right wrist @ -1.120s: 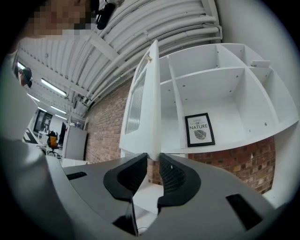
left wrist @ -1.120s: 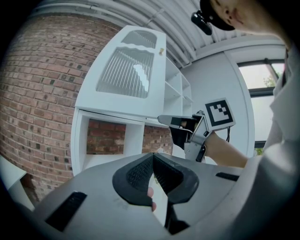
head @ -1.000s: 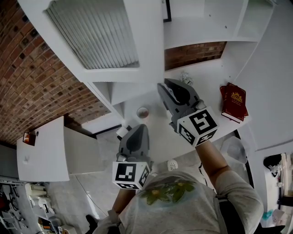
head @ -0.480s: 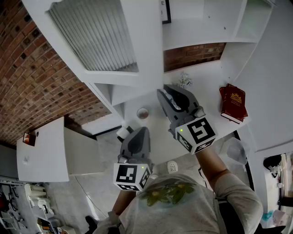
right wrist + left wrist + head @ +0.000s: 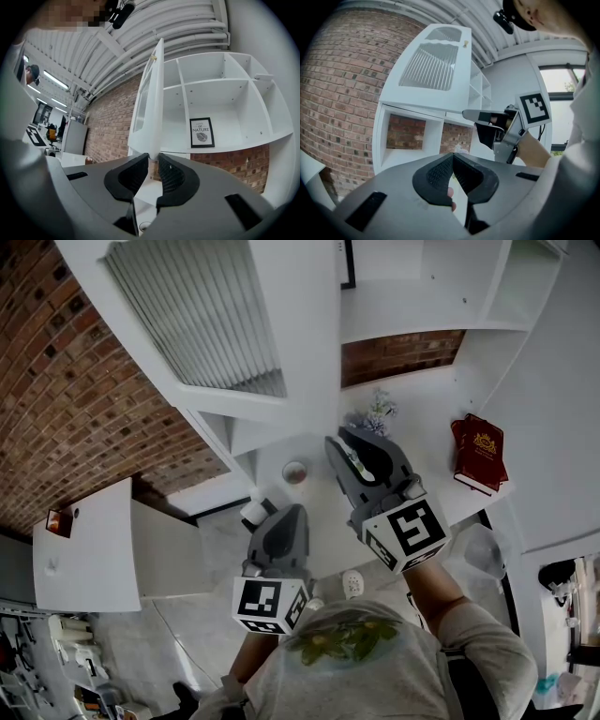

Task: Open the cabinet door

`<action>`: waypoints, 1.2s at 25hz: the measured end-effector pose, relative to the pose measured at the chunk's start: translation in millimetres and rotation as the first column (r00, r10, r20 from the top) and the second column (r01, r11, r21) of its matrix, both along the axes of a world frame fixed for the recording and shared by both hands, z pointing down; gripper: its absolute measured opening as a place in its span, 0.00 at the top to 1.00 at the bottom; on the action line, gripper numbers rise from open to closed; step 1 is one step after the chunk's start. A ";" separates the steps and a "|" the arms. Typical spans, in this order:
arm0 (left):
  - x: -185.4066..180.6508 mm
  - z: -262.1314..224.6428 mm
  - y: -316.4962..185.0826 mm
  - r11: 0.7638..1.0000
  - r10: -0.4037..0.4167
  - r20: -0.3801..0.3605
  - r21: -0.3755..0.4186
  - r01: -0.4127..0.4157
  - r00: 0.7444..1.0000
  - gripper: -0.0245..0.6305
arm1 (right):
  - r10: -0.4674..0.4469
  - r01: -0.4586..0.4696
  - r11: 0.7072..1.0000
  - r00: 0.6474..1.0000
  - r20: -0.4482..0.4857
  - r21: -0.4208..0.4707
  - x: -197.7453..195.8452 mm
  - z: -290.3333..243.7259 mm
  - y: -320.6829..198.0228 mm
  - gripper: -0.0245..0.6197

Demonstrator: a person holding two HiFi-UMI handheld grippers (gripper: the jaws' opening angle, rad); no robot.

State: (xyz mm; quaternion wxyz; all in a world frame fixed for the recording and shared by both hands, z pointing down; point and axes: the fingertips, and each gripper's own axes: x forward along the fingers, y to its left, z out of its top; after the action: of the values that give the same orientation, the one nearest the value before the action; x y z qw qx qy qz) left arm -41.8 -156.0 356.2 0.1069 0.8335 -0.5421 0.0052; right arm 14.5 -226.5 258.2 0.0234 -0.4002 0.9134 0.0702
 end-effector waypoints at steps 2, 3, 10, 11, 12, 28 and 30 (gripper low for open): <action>-0.3 0.2 1.1 1.000 0.001 -0.003 0.000 -0.001 1.000 0.95 | -0.002 0.002 1.000 1.000 0.002 -0.001 -1.0 0.0 4.7 0.85; -0.8 0.2 1.7 1.000 0.002 -0.005 -0.001 -0.002 1.000 0.95 | -0.002 0.002 1.000 1.000 0.002 -0.001 -1.8 -0.1 7.1 0.85; -3.3 3.4 6.6 1.000 0.002 -0.014 -0.007 -0.002 1.000 0.95 | -0.018 0.018 1.000 1.000 0.000 0.002 -7.2 -0.7 20.9 0.85; -3.4 3.8 7.7 1.000 0.002 -0.016 -0.007 -0.002 1.000 0.95 | -0.021 0.021 1.000 1.000 -0.001 0.000 -7.7 -0.5 22.9 0.85; -3.6 4.0 8.6 1.000 0.002 -0.016 -0.008 -0.003 1.000 0.95 | -0.024 0.024 1.000 1.000 -0.001 -0.001 -8.4 -0.4 24.9 0.85; -10.1 3.8 19.6 1.000 -0.012 -0.016 -0.008 0.012 1.000 0.95 | -0.101 0.101 0.995 0.995 -0.006 0.011 -21.1 -1.1 53.3 0.86; -11.5 3.8 20.4 1.000 -0.018 -0.015 -0.008 0.017 1.000 0.95 | -0.118 0.118 0.993 0.993 -0.010 0.014 -22.5 -1.1 55.8 0.86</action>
State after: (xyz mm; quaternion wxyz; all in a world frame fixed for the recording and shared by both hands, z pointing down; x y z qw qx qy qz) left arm -53.4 -135.6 360.0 0.1145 0.8283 -0.5485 0.0000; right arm -8.0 -170.7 257.1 0.0263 -0.3452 0.9350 0.0769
